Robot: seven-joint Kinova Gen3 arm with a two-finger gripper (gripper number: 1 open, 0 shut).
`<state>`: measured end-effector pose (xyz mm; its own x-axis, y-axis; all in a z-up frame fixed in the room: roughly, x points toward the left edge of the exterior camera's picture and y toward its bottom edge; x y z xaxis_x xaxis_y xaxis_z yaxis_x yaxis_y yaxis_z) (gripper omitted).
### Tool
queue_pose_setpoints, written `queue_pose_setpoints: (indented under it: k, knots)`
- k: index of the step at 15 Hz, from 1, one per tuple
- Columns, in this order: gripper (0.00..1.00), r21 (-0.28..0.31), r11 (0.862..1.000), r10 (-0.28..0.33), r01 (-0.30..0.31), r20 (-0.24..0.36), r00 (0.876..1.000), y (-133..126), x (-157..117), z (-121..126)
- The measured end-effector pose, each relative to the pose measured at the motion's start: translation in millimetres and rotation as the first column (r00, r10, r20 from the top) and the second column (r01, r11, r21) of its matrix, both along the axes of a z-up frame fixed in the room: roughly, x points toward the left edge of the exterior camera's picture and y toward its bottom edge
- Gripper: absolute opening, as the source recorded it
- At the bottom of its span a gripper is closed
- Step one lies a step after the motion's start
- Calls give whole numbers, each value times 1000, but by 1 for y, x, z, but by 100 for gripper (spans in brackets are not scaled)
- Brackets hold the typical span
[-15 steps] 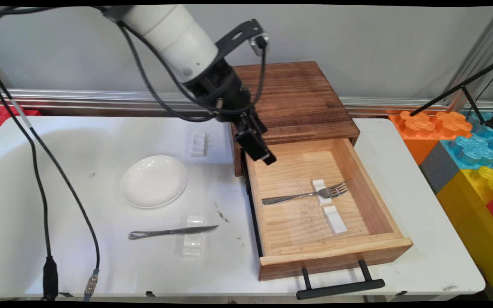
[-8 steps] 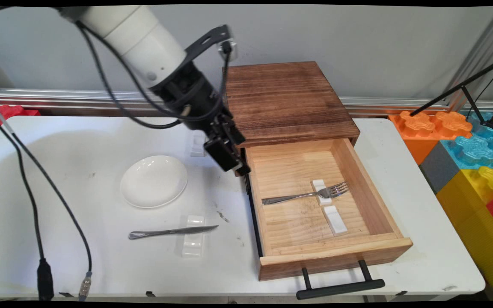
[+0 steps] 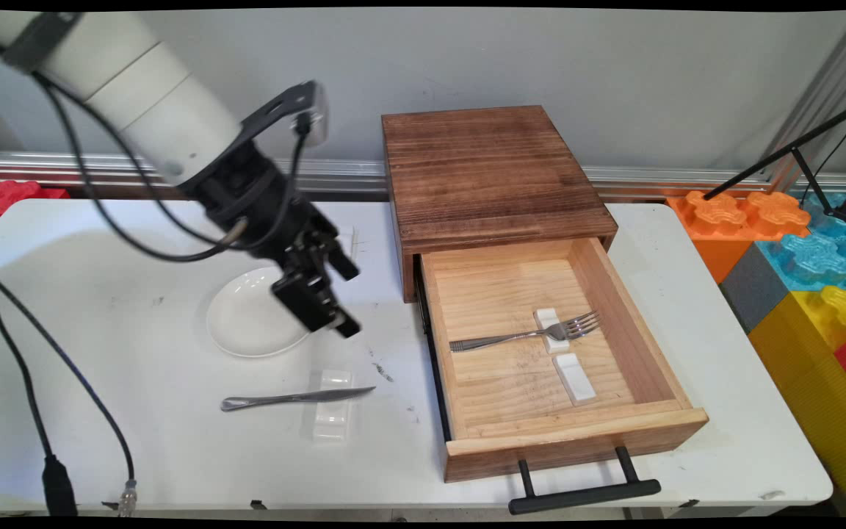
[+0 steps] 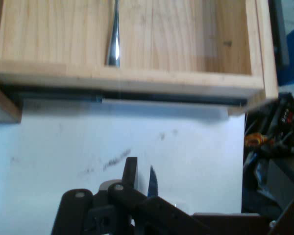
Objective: Pick up the knife from the right of the white plate
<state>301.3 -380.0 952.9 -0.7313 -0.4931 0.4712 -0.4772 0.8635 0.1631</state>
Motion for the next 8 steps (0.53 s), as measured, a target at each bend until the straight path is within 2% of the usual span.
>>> queue_pose_setpoints:
  k: [8]
  knots:
    - [100, -4, 999, -45, 45, 66, 997, 29, 43, -37]
